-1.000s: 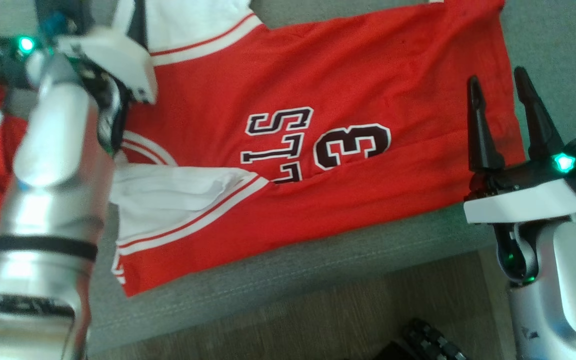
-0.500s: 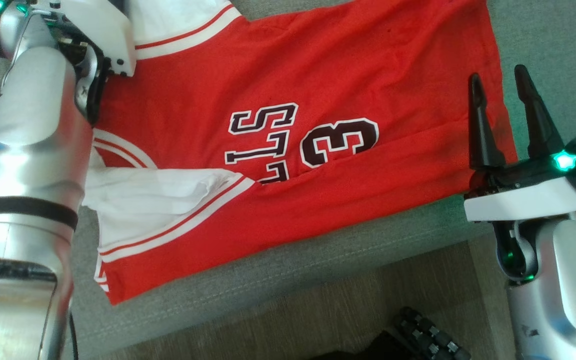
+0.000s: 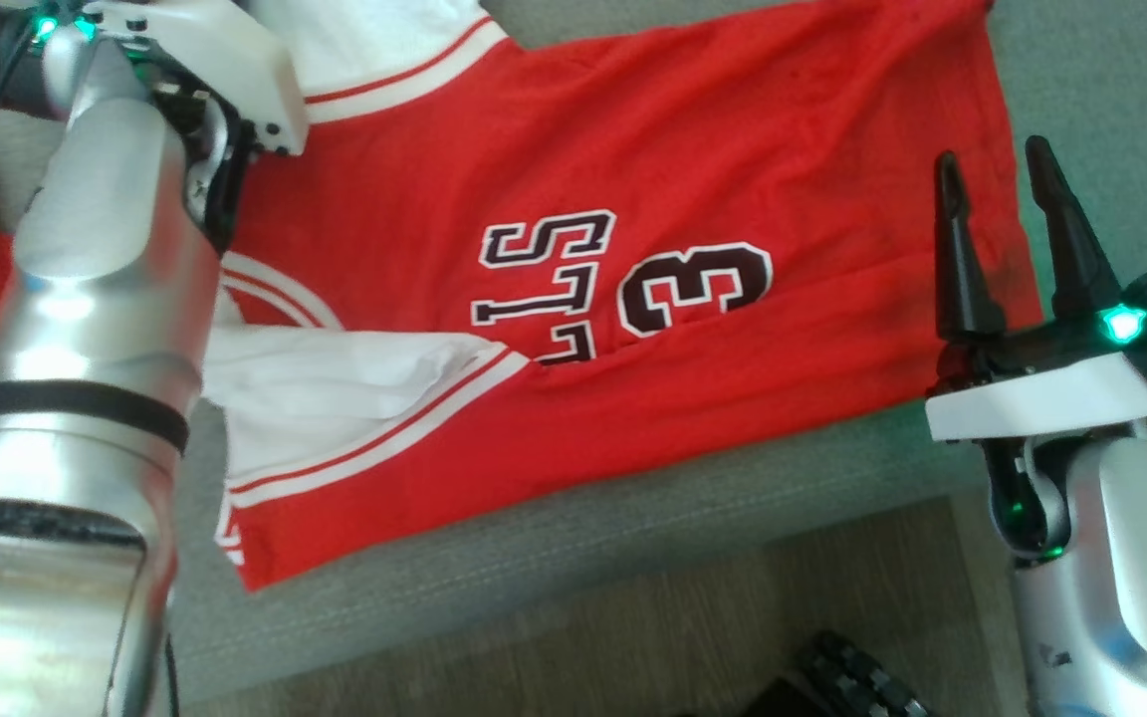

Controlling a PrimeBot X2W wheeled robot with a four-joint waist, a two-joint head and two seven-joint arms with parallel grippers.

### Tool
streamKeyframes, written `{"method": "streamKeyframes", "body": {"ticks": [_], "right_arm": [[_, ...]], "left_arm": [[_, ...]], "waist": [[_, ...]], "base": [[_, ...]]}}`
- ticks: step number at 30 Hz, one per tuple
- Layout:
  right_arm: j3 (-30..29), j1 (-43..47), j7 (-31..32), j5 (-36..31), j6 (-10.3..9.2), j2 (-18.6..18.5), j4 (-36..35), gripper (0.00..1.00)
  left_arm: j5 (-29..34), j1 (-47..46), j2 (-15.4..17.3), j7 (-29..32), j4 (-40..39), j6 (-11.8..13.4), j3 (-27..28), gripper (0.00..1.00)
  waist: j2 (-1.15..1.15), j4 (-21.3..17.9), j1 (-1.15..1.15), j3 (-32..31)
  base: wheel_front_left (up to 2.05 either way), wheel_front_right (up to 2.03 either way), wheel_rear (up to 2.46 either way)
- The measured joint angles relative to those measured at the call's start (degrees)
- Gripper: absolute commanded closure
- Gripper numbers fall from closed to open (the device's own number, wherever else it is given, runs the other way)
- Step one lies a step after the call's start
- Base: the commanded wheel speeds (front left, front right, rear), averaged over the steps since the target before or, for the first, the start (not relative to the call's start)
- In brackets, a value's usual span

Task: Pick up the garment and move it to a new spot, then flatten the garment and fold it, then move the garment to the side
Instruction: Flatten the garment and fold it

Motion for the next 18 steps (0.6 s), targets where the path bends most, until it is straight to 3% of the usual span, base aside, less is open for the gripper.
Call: {"method": "streamKeyframes", "body": {"ticks": [5,13,18], "right_arm": [[-3.4,-0.4,2.0,-1.3,0.0,0.0,0.7,0.0],[-3.0,-6.7,6.6,-2.0,0.0,-1.7,1.4,0.0],[-1.2,-11.4,10.9,-0.3,0.0,-4.7,7.5,0.0]], "left_arm": [[-1.3,4.1,-1.9,-1.2,-6.6,-0.5,0.4,1.0],[-2.7,16.5,-3.5,-1.2,-23.7,0.1,1.0,1.0],[-2.7,23.8,-3.8,-1.2,-31.4,0.8,-0.4,1.0]], "waist": [[0.0,2.7,0.0,-2.5],[0.0,7.8,0.0,-6.0],[0.0,11.2,0.0,-7.7]], "base": [[0.0,0.0,0.0],[0.0,0.0,0.0],[0.0,0.0,0.0]]}}
